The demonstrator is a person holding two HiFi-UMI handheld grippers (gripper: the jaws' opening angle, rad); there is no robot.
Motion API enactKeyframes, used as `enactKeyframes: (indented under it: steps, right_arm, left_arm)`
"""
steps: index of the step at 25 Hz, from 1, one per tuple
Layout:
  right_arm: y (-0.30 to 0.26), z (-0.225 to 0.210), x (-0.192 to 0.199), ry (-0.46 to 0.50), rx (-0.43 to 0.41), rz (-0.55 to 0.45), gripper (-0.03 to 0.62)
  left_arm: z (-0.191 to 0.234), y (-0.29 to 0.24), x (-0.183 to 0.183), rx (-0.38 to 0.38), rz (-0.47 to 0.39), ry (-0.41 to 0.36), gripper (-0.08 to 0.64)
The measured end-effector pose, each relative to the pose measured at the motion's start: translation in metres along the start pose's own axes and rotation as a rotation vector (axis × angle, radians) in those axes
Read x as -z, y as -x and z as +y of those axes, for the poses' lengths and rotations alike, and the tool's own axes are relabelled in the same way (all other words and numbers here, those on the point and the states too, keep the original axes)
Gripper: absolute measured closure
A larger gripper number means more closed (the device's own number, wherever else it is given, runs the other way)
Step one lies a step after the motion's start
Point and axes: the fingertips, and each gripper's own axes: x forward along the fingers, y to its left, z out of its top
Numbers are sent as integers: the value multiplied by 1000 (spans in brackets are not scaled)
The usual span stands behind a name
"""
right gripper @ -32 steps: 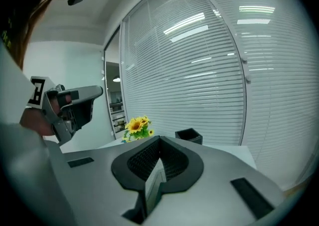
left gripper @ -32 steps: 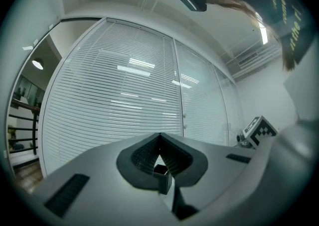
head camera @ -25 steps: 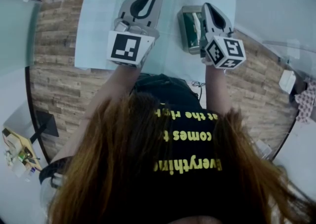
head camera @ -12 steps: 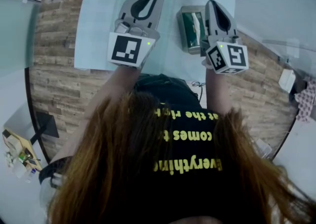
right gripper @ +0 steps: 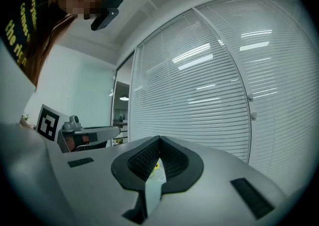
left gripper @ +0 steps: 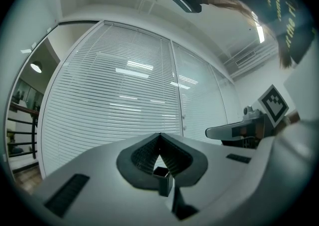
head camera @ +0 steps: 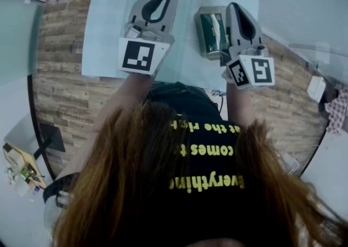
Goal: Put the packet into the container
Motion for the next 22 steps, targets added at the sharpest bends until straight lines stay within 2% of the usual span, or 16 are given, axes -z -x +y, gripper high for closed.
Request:
enactKeyframes:
  steps: [22]
  right_arm:
    - [-1,7,-9,4,-9,-28,571]
  left_arm:
    - [-4,-2,1,13,0,-2,558]
